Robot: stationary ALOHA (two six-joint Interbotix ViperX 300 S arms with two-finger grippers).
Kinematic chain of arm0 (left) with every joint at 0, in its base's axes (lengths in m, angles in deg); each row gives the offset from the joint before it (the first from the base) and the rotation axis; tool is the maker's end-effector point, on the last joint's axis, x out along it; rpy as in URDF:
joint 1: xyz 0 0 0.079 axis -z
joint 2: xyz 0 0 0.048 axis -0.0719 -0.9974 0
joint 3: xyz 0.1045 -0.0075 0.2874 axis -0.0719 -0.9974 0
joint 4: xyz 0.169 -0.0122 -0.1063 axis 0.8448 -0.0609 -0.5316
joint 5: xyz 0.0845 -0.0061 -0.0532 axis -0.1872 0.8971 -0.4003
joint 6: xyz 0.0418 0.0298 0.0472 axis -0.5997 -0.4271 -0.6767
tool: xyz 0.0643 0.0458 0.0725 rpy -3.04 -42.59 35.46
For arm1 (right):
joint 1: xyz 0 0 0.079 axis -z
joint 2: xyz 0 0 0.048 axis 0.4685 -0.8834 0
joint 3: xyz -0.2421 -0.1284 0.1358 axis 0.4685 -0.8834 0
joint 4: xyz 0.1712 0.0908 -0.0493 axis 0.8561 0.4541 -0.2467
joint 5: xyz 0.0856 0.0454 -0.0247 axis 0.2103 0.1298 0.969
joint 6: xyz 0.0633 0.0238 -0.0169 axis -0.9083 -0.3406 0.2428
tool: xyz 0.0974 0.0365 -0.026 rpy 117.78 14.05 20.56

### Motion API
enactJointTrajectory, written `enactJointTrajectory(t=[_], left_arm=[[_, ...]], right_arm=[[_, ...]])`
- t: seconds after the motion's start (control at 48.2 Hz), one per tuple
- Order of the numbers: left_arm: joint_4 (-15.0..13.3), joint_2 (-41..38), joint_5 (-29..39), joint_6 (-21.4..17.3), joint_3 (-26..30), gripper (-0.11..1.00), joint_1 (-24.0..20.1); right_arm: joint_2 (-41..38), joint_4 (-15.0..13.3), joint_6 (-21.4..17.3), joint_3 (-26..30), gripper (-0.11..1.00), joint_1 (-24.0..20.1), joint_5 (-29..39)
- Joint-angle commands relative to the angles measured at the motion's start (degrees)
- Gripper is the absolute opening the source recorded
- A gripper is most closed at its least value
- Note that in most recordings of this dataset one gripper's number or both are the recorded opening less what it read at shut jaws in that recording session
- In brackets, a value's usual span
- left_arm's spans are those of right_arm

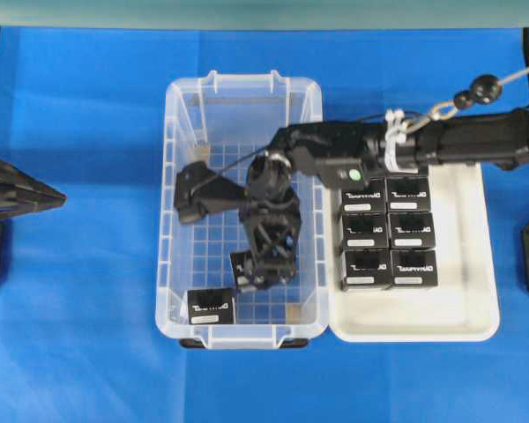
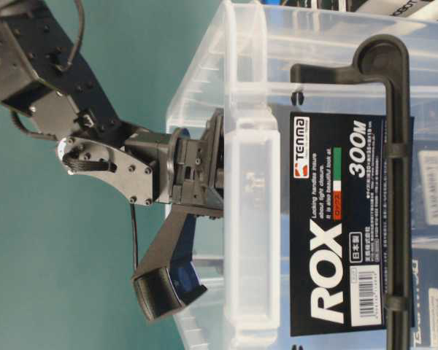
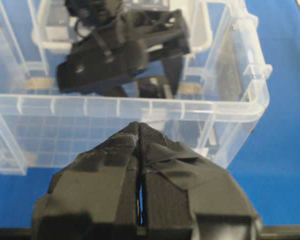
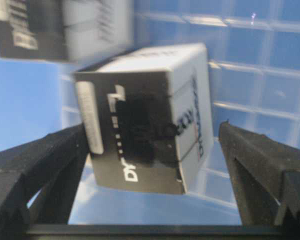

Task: Pick the box from inside the plastic case
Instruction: 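Close the right gripper on the black box and lift it, then carry the black box with the right gripper over the white tray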

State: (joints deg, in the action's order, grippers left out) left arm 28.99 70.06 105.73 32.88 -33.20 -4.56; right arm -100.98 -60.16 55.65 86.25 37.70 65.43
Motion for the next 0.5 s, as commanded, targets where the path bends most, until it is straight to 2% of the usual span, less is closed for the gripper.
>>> enactJointTrajectory(t=[0.0,0.477], left_arm=[[0.18,-0.26,-0.26,-0.18,1.58,-0.04,-0.09],[0.09,-0.26,-0.26,-0.18,1.49,-0.04,-0.09]], right_arm=[[-0.18,-0.18,0.26,0.0,0.99,-0.26,-0.35],[-0.35,-0.97,0.44,-0.53,0.98,-1.23,-3.6]])
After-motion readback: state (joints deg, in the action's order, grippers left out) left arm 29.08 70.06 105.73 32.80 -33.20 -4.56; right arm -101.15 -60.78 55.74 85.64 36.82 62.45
